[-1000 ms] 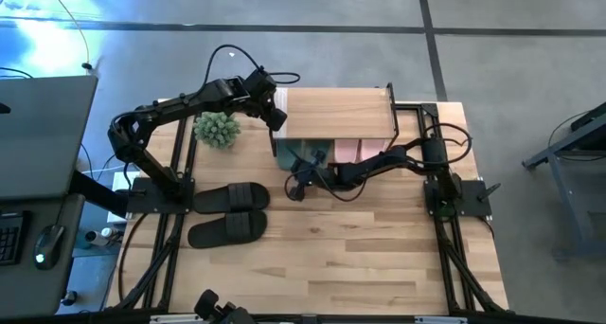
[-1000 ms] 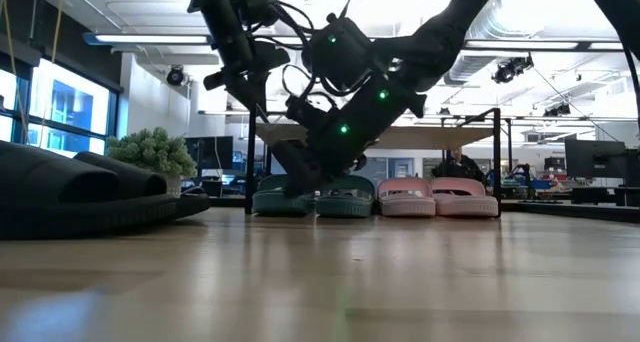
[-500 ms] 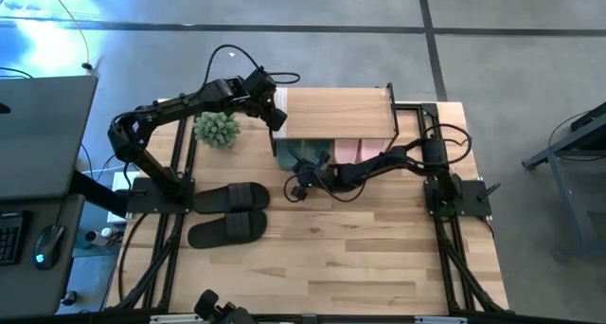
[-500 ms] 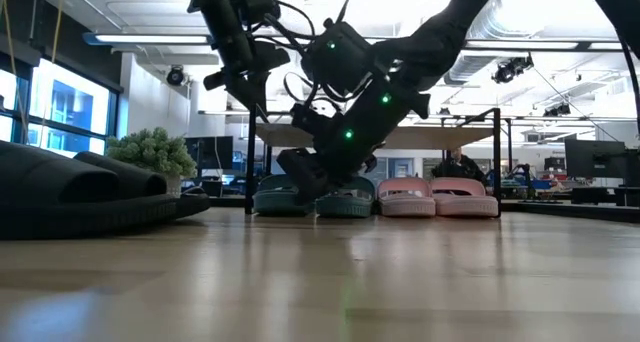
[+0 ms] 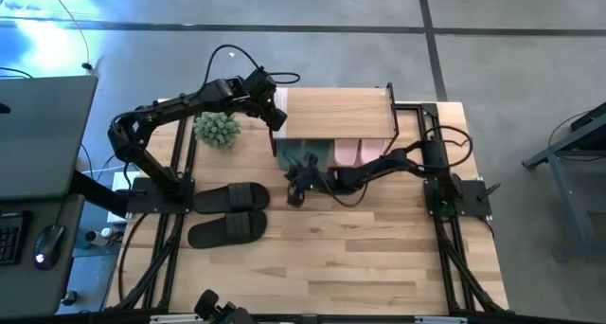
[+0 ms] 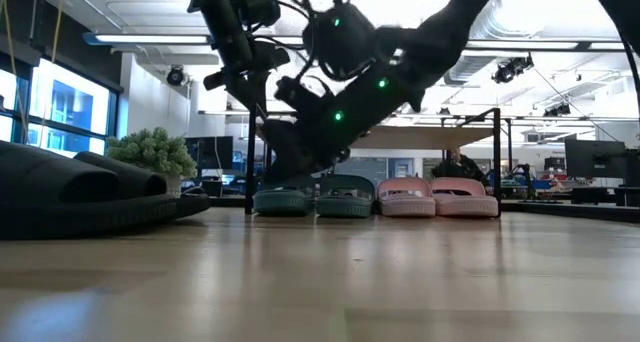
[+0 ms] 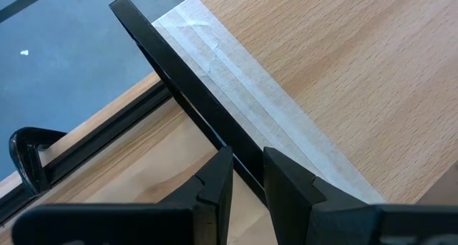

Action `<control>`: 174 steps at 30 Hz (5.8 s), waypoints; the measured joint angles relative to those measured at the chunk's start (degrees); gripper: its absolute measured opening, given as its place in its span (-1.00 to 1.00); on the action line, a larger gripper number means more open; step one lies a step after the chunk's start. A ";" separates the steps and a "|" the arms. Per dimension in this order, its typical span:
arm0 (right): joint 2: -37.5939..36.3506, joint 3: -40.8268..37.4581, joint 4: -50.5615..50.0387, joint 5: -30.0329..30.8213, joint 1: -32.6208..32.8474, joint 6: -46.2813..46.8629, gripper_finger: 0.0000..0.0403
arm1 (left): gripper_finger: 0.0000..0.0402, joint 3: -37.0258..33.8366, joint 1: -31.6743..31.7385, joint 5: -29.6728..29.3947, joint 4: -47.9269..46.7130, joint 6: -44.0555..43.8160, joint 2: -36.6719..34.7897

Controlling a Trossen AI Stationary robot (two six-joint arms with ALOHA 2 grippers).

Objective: Pick and place slides into the shelf
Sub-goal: Adjust the slides under the shelf

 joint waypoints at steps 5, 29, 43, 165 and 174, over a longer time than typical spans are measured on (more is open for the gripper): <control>0.00 0.02 0.13 -4.41 -2.49 0.28 -1.00 | -0.67 0.00 0.00 0.00 0.06 -0.42 0.00; 0.02 -0.13 -0.05 -7.24 -2.05 -4.56 -1.00 | -0.67 -0.15 0.00 1.01 2.43 1.26 -0.36; -0.14 -0.15 -0.82 -7.34 1.39 -6.60 -1.00 | -0.67 -0.04 -9.62 -0.75 1.14 3.26 -14.62; -52.81 -33.86 -51.26 18.37 13.88 44.56 -1.00 | -0.90 -25.29 -26.25 -11.75 27.30 -20.45 12.57; -52.81 -33.86 -51.34 18.92 13.85 44.41 -1.00 | -0.96 -25.35 -26.25 -11.14 30.03 -18.78 12.61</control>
